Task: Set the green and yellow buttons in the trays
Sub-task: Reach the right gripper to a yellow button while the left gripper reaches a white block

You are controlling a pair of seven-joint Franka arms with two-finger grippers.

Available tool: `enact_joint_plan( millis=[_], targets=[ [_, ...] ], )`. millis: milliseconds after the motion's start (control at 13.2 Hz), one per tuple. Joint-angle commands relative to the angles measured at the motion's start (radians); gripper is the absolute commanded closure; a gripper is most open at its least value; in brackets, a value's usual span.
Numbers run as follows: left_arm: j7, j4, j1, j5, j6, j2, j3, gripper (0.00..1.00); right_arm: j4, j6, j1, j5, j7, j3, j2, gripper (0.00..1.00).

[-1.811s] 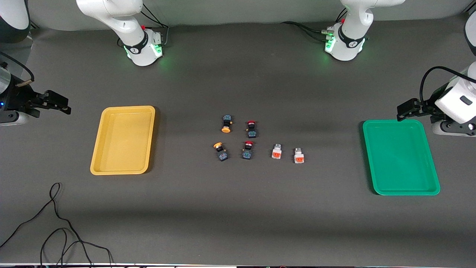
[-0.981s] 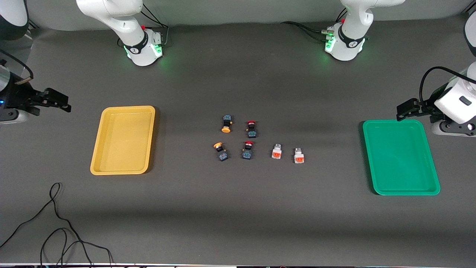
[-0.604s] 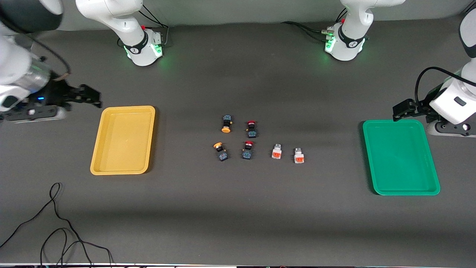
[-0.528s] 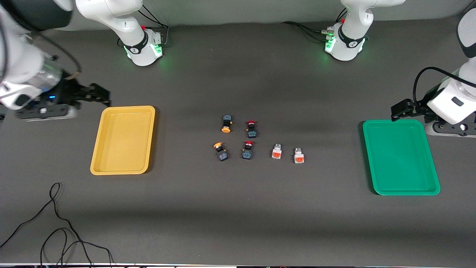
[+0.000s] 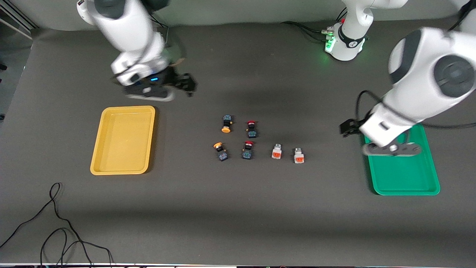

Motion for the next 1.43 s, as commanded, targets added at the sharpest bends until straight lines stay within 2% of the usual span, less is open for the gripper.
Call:
enact_joint_plan(
  millis=[0, 226, 377, 604, 755, 1057, 1358],
  targets=[
    [-0.054, 0.043, -0.048, -0.002, 0.056, 0.111, 0.014, 0.01, -0.003, 0.063, 0.111, -0.008, 0.160, -0.017, 0.052, 0.00],
    [-0.103, 0.045, -0.086, -0.014, 0.125, 0.215, 0.014, 0.00, -0.009, 0.076, 0.157, -0.025, 0.228, -0.017, 0.086, 0.00],
    [-0.100, 0.045, -0.090, -0.097, 0.166, 0.283, 0.014, 0.00, -0.051, 0.119, 0.163, -0.041, 0.228, -0.017, 0.111, 0.00],
    [-0.096, 0.042, -0.109, -0.119, 0.232, 0.370, 0.014, 0.00, -0.242, 0.378, 0.163, -0.085, 0.228, -0.015, 0.121, 0.00],
    [-0.094, 0.025, -0.113, -0.111, 0.284, 0.410, 0.014, 0.00, -0.310, 0.518, 0.162, -0.089, 0.228, -0.015, 0.182, 0.00],
    [-0.086, -0.024, -0.113, -0.109, 0.390, 0.461, 0.014, 0.00, -0.301, 0.670, 0.162, -0.089, 0.232, -0.018, 0.339, 0.00],
    [-0.088, -0.075, -0.129, -0.109, 0.470, 0.483, 0.014, 0.00, -0.205, 0.678, 0.163, -0.089, 0.231, -0.018, 0.468, 0.00]
  ],
)
